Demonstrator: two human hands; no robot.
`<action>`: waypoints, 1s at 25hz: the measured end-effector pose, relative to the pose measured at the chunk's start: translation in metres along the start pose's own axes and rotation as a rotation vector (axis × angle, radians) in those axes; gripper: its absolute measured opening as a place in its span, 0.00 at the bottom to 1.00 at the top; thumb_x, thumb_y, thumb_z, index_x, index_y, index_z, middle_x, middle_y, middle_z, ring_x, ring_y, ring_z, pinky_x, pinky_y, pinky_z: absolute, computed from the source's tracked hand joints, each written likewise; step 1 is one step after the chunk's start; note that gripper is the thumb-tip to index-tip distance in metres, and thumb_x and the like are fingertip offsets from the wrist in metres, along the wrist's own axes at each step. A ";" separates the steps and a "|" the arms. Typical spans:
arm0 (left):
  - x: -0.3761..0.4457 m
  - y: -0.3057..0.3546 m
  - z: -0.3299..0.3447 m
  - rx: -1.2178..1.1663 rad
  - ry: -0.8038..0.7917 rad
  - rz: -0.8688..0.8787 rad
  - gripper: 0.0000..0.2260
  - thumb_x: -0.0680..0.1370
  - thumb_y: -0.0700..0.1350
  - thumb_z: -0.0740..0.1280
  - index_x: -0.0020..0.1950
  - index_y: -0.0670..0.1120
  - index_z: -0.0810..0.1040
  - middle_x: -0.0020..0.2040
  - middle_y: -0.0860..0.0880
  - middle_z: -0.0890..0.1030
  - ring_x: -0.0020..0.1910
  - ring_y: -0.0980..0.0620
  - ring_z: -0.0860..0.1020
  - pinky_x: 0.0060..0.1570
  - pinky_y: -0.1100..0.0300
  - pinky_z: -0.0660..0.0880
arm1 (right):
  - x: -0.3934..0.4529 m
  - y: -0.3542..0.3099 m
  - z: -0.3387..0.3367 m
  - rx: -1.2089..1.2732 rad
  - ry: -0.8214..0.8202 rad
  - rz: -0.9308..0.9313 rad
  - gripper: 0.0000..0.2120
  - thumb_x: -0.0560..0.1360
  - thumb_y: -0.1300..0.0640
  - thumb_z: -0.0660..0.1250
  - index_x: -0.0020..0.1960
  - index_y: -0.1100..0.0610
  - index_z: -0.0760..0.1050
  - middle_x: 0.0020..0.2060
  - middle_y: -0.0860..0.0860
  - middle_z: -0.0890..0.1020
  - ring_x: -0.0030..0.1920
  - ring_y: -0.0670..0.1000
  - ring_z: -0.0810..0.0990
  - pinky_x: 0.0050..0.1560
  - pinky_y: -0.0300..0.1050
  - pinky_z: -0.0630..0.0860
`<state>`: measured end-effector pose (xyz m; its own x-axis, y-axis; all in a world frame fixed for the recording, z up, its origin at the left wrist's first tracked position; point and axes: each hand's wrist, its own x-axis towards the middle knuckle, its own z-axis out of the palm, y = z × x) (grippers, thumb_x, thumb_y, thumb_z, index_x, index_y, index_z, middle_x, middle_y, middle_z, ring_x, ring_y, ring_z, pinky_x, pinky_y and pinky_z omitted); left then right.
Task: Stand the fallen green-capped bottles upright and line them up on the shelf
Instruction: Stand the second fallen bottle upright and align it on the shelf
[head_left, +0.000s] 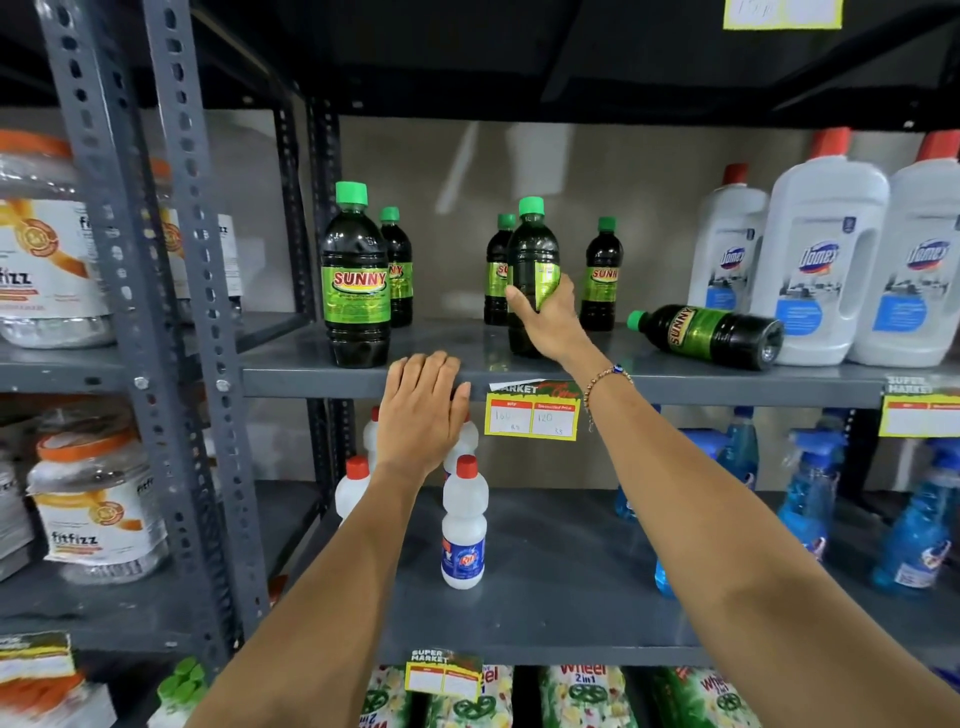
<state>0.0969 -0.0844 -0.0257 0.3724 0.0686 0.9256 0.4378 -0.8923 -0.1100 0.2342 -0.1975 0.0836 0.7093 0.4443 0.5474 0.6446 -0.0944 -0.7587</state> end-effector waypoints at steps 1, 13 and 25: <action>0.000 0.000 0.000 -0.007 -0.005 -0.004 0.17 0.81 0.51 0.53 0.59 0.42 0.75 0.57 0.44 0.80 0.54 0.42 0.77 0.61 0.50 0.65 | 0.000 0.001 0.000 0.036 -0.050 0.015 0.38 0.74 0.45 0.67 0.72 0.62 0.52 0.66 0.58 0.66 0.67 0.55 0.68 0.64 0.48 0.68; 0.000 0.000 -0.004 0.000 -0.009 0.002 0.17 0.80 0.51 0.54 0.58 0.42 0.75 0.55 0.44 0.80 0.53 0.42 0.77 0.61 0.49 0.68 | 0.002 0.008 -0.004 -0.059 -0.133 0.154 0.44 0.64 0.50 0.79 0.68 0.61 0.56 0.64 0.56 0.70 0.65 0.55 0.70 0.67 0.51 0.69; -0.001 0.001 -0.005 -0.009 -0.016 0.002 0.16 0.80 0.50 0.55 0.58 0.42 0.75 0.55 0.44 0.79 0.53 0.42 0.77 0.61 0.50 0.64 | -0.001 0.007 -0.005 -0.102 -0.165 0.141 0.36 0.69 0.55 0.75 0.68 0.63 0.57 0.58 0.55 0.73 0.58 0.52 0.73 0.57 0.45 0.71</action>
<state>0.0924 -0.0874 -0.0253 0.3862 0.0735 0.9195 0.4294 -0.8965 -0.1087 0.2392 -0.2026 0.0797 0.7431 0.5595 0.3672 0.5744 -0.2517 -0.7790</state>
